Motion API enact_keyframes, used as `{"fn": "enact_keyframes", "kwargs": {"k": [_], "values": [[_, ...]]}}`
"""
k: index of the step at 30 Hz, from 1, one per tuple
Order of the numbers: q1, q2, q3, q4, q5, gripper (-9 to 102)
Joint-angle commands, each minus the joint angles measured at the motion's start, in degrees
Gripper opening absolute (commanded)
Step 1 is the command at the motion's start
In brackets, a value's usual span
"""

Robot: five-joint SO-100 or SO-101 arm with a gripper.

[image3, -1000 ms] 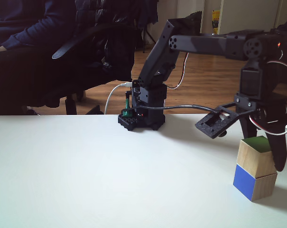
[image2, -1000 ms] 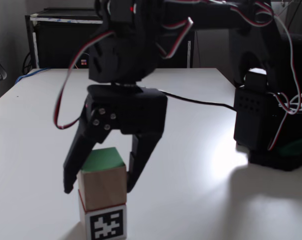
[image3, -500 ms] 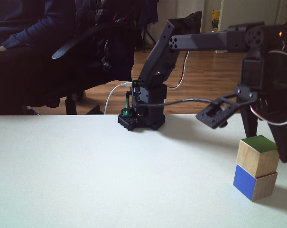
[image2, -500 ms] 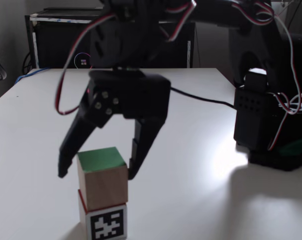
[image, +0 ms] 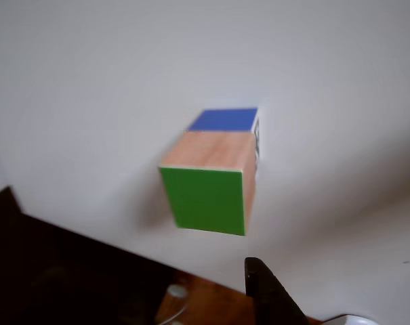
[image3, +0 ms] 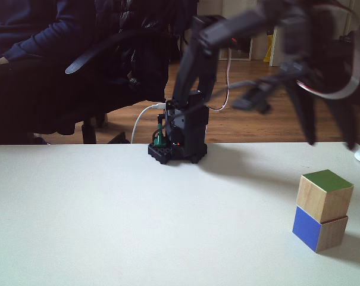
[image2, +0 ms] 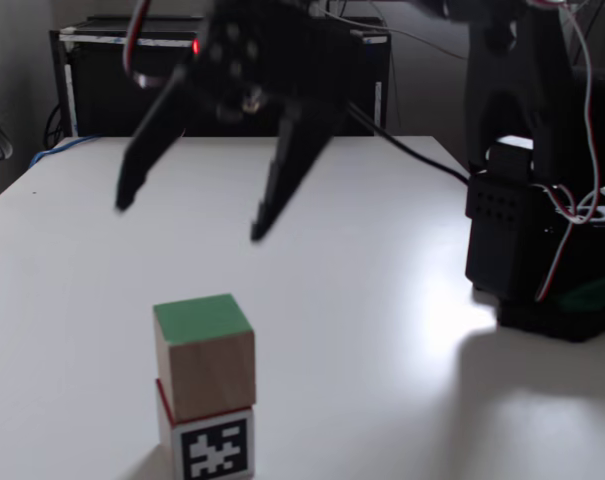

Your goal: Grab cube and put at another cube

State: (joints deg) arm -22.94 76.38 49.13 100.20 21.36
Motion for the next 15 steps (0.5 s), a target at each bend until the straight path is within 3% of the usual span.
{"fn": "enact_keyframes", "kwargs": {"k": [1,4,9,15], "values": [[4.31,21.88,27.16,-15.12,-2.72,29],[7.82,43.95,54.49,-31.2,-5.45,23],[14.33,67.24,80.68,-44.38,-8.96,17],[18.54,80.16,94.31,-47.55,-12.13,11]]}}
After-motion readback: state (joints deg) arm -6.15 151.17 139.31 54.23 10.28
